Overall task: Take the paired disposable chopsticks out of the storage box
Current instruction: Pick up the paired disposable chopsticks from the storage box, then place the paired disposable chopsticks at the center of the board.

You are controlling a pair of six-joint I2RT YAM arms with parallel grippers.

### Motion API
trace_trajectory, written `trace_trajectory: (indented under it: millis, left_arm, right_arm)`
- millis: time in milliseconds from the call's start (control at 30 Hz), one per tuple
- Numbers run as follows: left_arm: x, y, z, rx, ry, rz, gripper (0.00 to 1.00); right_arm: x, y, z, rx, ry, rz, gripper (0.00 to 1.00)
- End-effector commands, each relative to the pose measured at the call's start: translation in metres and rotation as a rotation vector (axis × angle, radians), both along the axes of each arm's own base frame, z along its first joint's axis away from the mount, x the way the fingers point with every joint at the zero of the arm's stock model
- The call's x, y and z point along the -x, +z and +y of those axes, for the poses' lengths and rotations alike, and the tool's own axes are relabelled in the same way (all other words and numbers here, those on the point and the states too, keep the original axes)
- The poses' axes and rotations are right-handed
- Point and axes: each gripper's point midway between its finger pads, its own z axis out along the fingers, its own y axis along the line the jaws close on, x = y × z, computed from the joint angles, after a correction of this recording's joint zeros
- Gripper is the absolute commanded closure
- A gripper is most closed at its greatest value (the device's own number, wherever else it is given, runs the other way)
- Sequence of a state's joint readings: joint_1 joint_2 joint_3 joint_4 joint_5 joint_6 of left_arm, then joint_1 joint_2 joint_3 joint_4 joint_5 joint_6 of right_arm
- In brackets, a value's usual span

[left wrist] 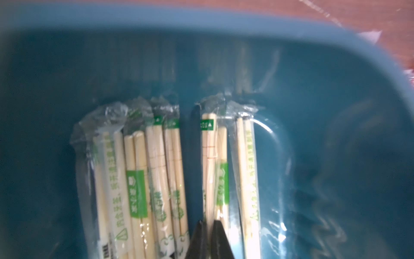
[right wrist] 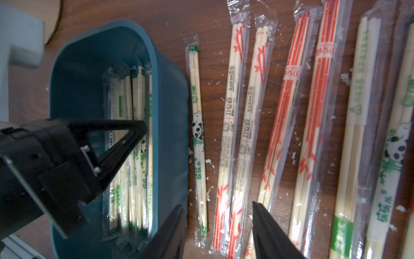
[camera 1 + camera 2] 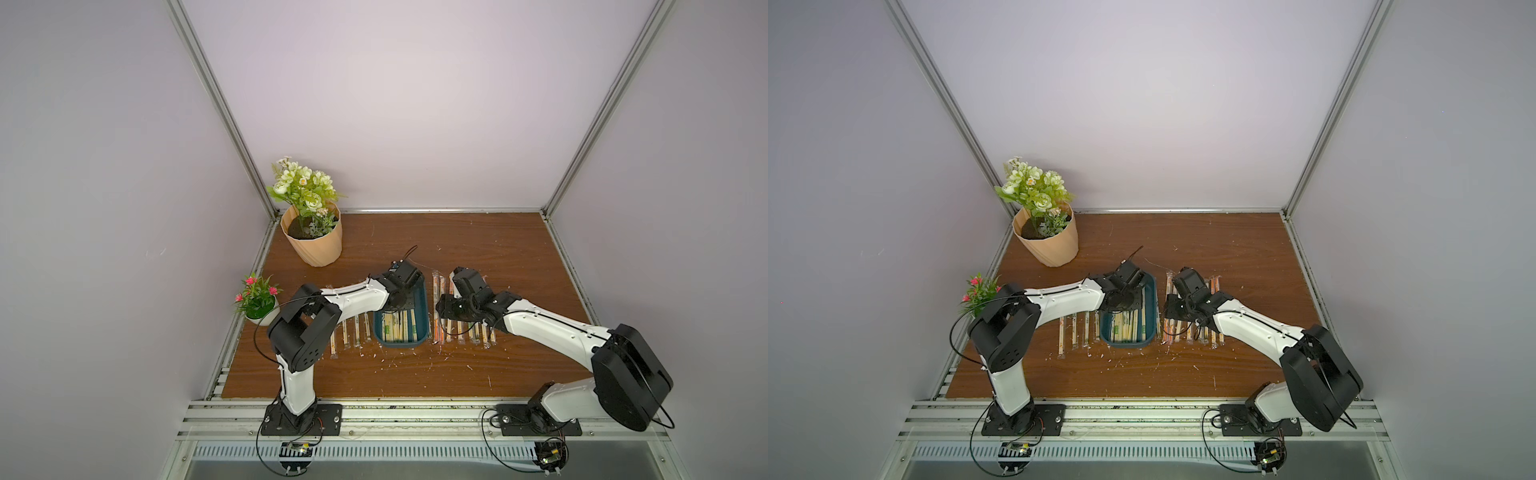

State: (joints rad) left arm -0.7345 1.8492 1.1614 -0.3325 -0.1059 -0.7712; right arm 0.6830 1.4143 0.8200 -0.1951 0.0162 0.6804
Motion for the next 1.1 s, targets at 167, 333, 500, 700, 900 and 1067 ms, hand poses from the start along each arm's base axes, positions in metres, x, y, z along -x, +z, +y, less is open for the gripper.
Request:
trace_trajectory:
  millis: [167,333,500,700,900,1067]
  left_arm:
    - [-0.009,0.043,-0.012,0.030,-0.050,-0.083,0.99]
    - [-0.012,0.062,-0.022,0.097,-0.091,-0.127,0.99]
    - [-0.015,0.081,-0.019,0.201,-0.111,-0.165,0.99]
    - [-0.019,0.108,0.023,0.211,-0.038,-0.228,0.99]
    - [-0.013,0.120,0.081,0.078,0.070,-0.251,0.99]
    - [-0.005,0.105,0.136,0.022,0.185,-0.220,0.99]
  right_arm:
    - [-0.002,0.011,0.003,-0.019,0.009,-0.014,0.47]
    - [-0.003,0.012,0.003,-0.017,0.010,-0.016,0.47]
    - [-0.003,0.012,0.002,-0.016,0.008,-0.016,0.47]
    - [-0.002,0.013,0.001,-0.016,0.008,-0.019,0.47]
    - [-0.002,0.016,0.002,-0.025,0.008,-0.023,0.47]
    - [-0.002,0.017,0.002,-0.029,0.010,-0.025,0.48]
